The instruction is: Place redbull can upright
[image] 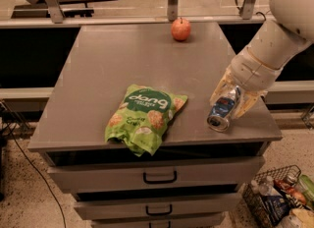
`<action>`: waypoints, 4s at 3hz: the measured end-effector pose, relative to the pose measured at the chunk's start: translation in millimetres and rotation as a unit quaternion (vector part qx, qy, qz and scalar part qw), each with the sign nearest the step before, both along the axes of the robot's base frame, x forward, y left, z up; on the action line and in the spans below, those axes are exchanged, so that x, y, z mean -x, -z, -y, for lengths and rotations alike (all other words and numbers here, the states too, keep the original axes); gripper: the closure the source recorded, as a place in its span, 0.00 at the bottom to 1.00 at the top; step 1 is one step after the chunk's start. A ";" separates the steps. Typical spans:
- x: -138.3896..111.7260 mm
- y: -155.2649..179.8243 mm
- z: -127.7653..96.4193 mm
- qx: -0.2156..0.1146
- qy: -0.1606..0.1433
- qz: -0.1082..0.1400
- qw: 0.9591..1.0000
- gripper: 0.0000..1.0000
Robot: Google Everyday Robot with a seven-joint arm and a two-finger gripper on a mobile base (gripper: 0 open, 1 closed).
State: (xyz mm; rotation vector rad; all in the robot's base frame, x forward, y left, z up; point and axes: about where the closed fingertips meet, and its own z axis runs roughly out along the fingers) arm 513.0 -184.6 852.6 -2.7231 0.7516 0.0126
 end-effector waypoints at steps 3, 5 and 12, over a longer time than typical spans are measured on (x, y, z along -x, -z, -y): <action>-50.8 -66.3 -34.9 -0.250 0.119 -0.049 0.960 1.00; -71.8 -121.8 -55.8 -0.440 0.206 -0.138 0.863 1.00; -101.9 -66.1 13.5 -0.613 0.314 -0.308 0.656 1.00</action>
Offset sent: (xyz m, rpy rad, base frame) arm 0.0506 0.0272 0.0905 0.5479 0.1006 -0.2789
